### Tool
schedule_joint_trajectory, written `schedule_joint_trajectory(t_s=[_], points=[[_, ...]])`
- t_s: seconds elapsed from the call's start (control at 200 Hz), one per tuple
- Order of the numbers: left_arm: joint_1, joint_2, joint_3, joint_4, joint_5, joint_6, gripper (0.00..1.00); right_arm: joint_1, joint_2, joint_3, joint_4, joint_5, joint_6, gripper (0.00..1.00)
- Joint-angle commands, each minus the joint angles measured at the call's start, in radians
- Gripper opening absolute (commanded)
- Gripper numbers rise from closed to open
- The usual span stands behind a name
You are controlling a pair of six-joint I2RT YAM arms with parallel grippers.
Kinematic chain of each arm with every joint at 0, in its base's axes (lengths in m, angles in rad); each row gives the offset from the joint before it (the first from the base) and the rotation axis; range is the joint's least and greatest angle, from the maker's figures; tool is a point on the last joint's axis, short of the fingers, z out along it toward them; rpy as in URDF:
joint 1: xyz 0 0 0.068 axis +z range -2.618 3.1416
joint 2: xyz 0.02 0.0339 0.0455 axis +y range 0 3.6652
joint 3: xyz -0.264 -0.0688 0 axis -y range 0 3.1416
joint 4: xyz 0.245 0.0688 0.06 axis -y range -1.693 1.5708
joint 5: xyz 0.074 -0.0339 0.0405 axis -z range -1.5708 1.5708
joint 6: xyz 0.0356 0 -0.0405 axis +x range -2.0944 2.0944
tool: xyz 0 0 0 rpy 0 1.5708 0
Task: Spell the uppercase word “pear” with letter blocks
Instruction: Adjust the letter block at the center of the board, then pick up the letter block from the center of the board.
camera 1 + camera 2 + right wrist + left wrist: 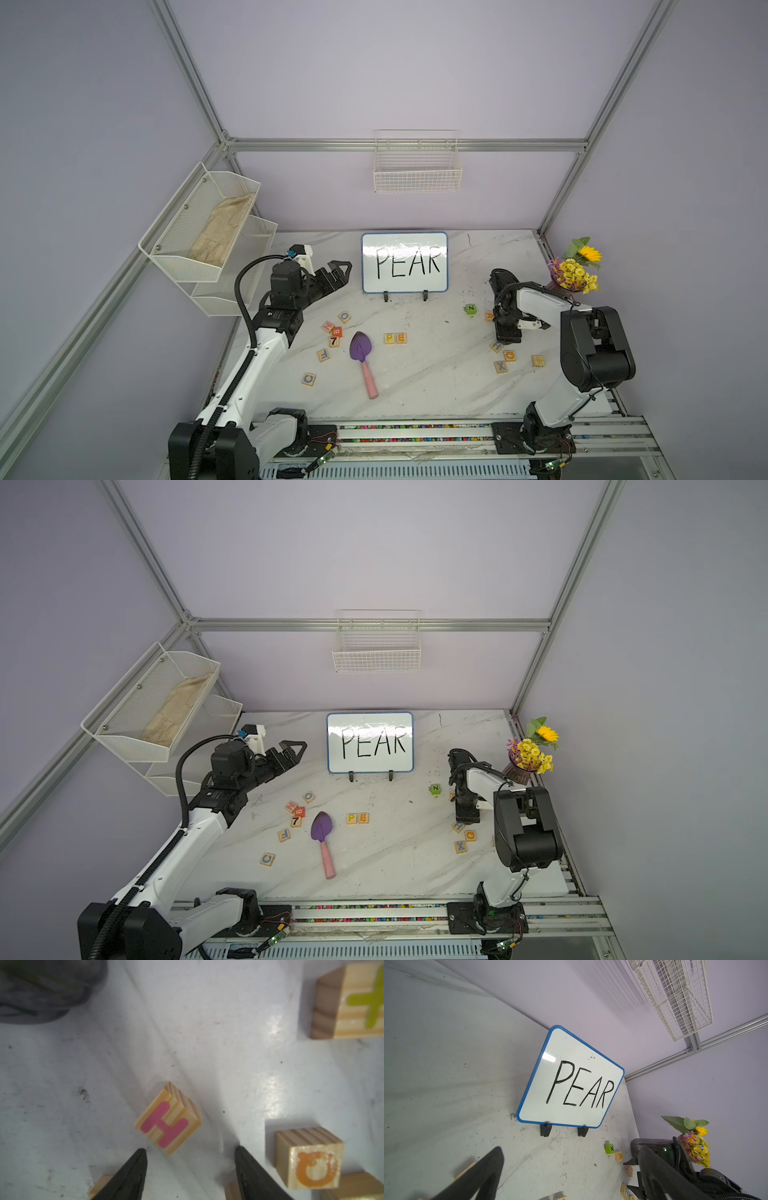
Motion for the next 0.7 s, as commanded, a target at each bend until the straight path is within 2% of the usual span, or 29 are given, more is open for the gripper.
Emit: schedule_joint_trajectory(t_s=[0.0, 0.18, 0.695], points=[[0.026, -0.001, -0.05, 0.058, 0.03, -0.025, 1.0, -0.03, 0.125, -0.019, -0.03, -0.112, -0.055, 0.71], [0.053, 0.014, -0.062, 0.076, 0.041, -0.038, 1.0, -0.048, 0.186, 0.057, 0.051, -0.119, -0.101, 0.72], [0.073, 0.033, -0.077, 0.106, 0.052, -0.059, 1.0, -0.048, 0.244, 0.155, 0.125, -0.125, -0.057, 0.7]])
